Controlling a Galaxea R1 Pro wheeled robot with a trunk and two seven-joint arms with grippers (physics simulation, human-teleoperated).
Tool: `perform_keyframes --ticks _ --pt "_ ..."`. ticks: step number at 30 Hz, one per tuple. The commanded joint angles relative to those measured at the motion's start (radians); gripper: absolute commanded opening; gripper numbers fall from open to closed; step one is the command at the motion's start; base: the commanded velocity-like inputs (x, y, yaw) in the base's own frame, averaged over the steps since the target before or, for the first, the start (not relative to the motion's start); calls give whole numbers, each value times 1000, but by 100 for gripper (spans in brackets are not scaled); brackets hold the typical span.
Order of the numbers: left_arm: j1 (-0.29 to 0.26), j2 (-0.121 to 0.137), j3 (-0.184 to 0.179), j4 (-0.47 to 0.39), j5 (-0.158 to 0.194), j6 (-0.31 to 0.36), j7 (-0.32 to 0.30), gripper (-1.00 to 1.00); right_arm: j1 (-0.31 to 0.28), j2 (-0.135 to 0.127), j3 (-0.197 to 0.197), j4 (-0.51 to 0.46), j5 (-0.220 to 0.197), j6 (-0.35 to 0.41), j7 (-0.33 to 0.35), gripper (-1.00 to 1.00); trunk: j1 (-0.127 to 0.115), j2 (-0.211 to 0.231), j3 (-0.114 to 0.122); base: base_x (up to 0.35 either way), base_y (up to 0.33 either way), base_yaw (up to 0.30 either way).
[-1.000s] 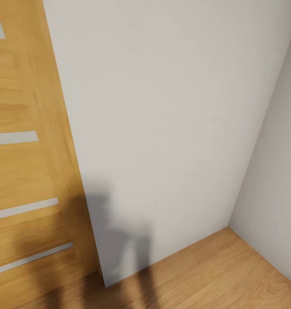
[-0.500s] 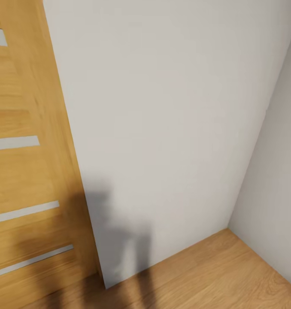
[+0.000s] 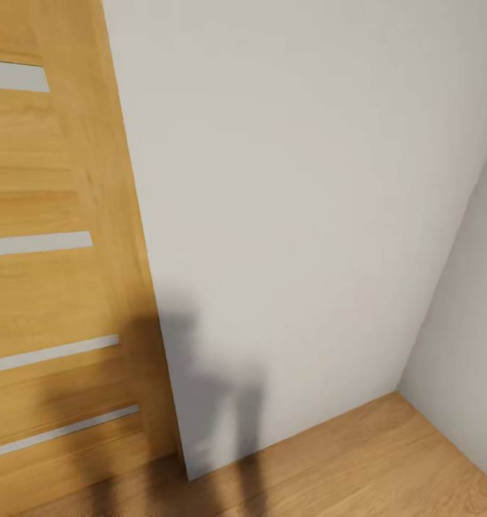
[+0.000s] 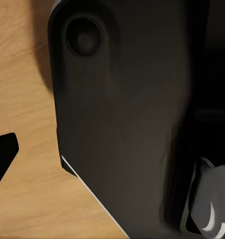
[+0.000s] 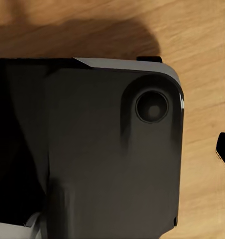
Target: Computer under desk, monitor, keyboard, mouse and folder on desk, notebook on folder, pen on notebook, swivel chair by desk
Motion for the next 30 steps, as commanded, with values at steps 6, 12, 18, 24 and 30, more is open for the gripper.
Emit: perform_keyframes --ticks 6,12,18,24,30 --pt "0 0 0 -2 9 1 0 100 0 1 0 0 -1 -8 1 100 -23 42 18 0 0 250" --pt "0 1 0 -3 27 0 0 100 0 1 0 -1 -1 -9 1 100 -46 84 37 0 0 255" --pt "0 1 0 -4 33 -1 0 100 -1 1 -1 -1 -2 -53 0 100 -69 126 56 0 0 257" --pt "0 1 0 -8 35 -1 0 100 0 2 -3 1 -4 -150 -1 100 -92 168 74 0 0 259" --pt "0 1 0 -9 38 -1 0 100 0 4 -3 3 -4 -204 -3 100 -115 210 93 0 0 260"
